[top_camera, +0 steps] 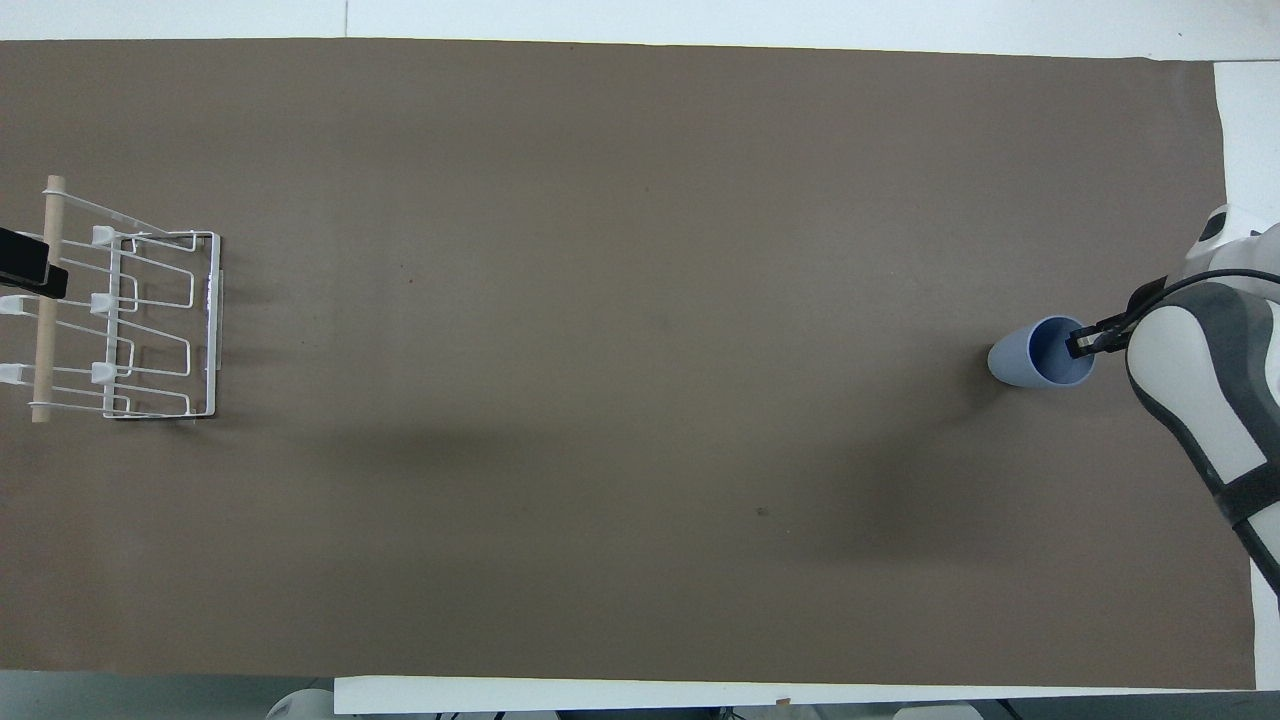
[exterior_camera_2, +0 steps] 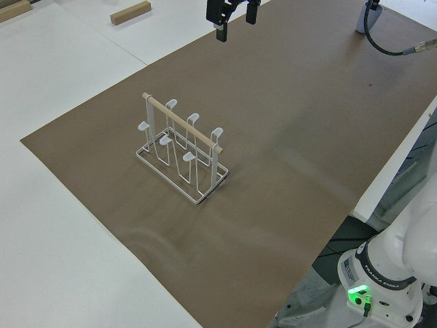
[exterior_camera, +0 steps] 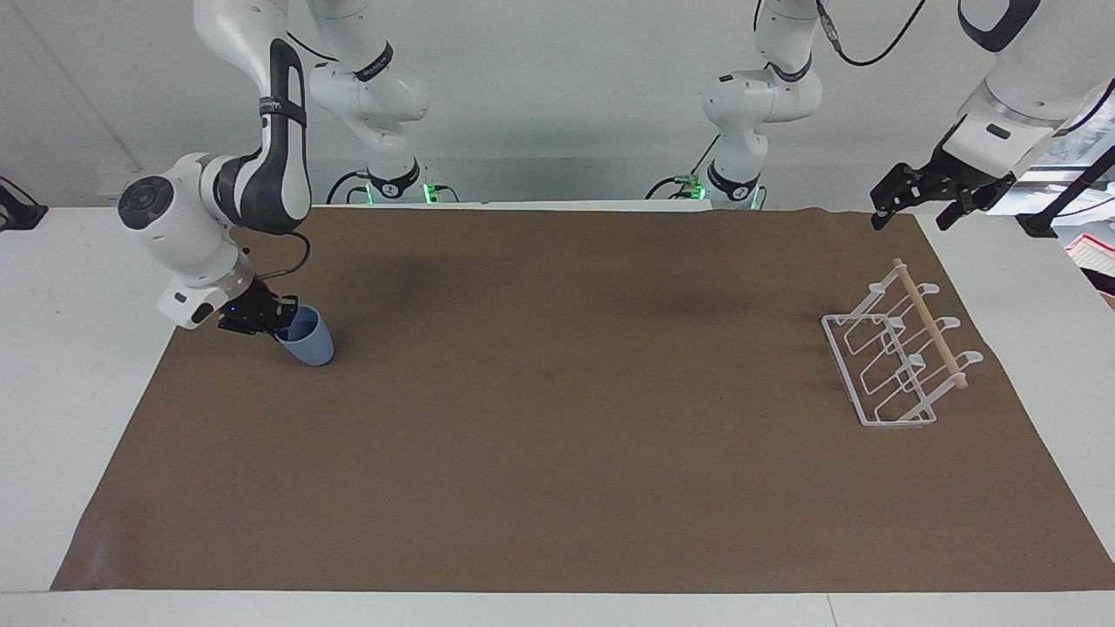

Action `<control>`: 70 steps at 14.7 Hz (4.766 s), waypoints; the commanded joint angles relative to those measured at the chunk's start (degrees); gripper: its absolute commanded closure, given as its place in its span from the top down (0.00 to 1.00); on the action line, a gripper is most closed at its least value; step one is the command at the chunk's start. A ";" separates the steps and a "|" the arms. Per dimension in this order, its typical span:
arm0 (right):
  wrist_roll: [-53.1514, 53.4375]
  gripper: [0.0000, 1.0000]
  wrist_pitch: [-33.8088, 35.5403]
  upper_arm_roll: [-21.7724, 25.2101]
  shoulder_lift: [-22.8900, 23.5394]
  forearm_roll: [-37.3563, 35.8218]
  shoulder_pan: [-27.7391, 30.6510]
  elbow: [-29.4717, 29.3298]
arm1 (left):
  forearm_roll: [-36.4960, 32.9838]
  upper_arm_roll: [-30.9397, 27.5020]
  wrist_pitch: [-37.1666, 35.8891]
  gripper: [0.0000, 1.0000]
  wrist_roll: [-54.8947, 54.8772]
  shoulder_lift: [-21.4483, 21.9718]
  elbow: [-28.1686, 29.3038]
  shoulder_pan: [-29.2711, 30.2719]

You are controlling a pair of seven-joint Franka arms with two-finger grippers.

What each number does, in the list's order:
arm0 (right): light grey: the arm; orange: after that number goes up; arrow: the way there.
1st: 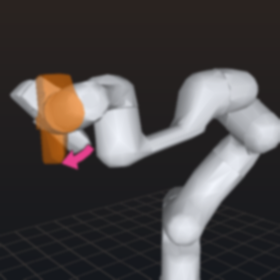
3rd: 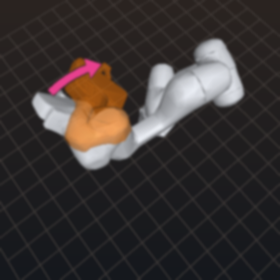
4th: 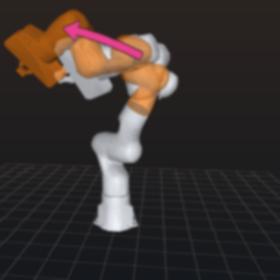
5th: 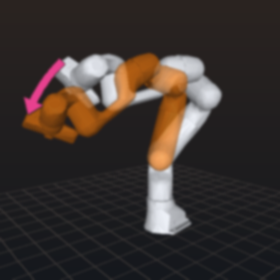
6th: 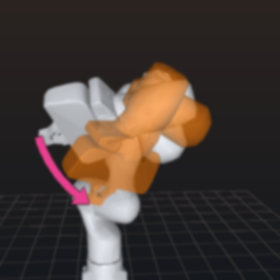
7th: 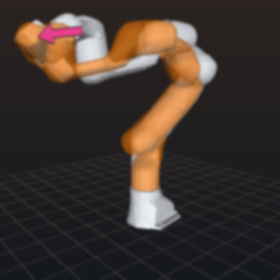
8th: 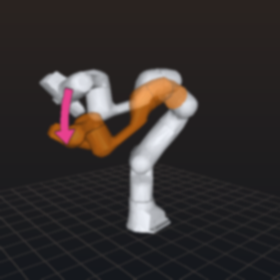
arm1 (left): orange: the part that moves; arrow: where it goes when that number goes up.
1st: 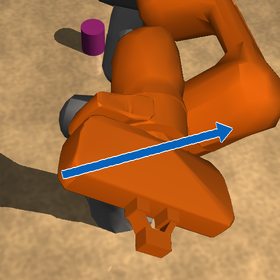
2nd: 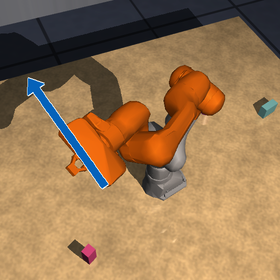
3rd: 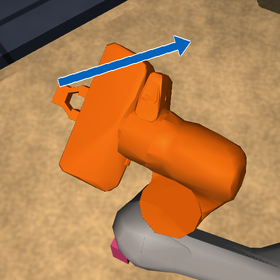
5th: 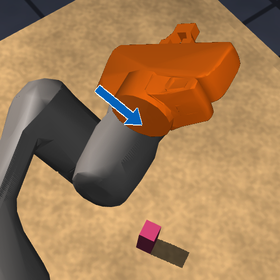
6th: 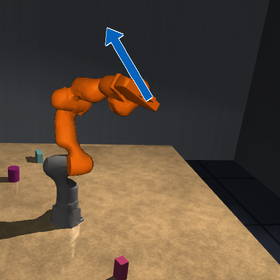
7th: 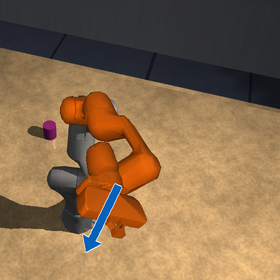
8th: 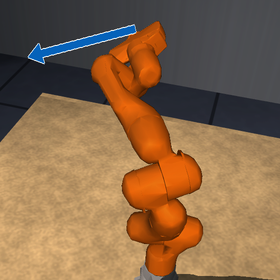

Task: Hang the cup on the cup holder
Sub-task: 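Lift the cup with the right gripper and carry it toward the left gripper, then move the open left gripper onto the cup's base held by the right gripper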

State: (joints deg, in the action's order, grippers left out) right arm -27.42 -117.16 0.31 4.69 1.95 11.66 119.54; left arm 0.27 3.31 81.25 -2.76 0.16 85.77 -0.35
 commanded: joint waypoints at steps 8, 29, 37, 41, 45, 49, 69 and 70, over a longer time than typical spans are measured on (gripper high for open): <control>5.60 0.00 19.77 -10.40 -0.03 36.60 0.12 -15.65 | 0.00 0.56 -1.70 1.00 0.03 1.42 1.42 0.70; 40.69 0.00 -10.81 -12.79 -0.03 71.35 -30.65 -13.19 | 19.93 1.79 -3.02 1.00 81.62 4.06 -0.16 -10.37; 40.78 0.00 -10.89 -12.79 -0.38 71.35 -30.65 -12.23 | 32.42 -0.15 7.66 1.00 85.72 11.51 12.11 -9.05; 40.08 0.00 -10.98 -12.70 -0.03 70.56 -30.91 -7.84 | 32.78 0.47 17.52 1.00 89.58 11.62 17.24 -11.15; 40.08 0.00 -11.68 -12.70 -0.12 70.30 -31.61 -6.51 | 32.61 0.38 22.46 1.00 90.38 9.60 20.66 -13.61; 40.08 0.00 -12.65 -12.70 -0.12 70.30 -31.70 -6.51 | 32.43 0.47 24.66 1.00 90.38 9.60 25.05 -14.76; 40.60 0.01 -12.74 -12.70 -0.12 70.30 -31.79 -6.51 | 31.99 0.47 35.65 0.00 91.00 6.61 31.30 -20.65; 40.69 0.17 -12.65 -12.70 -0.12 70.30 -31.70 -6.51 | 31.99 0.47 35.56 0.00 91.17 6.61 31.30 -20.57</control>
State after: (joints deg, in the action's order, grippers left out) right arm 12.85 -129.44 -12.46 5.22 72.00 -19.87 112.53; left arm 32.15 4.38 116.21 88.22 6.40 116.55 -19.67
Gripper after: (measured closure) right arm 0.956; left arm 0.326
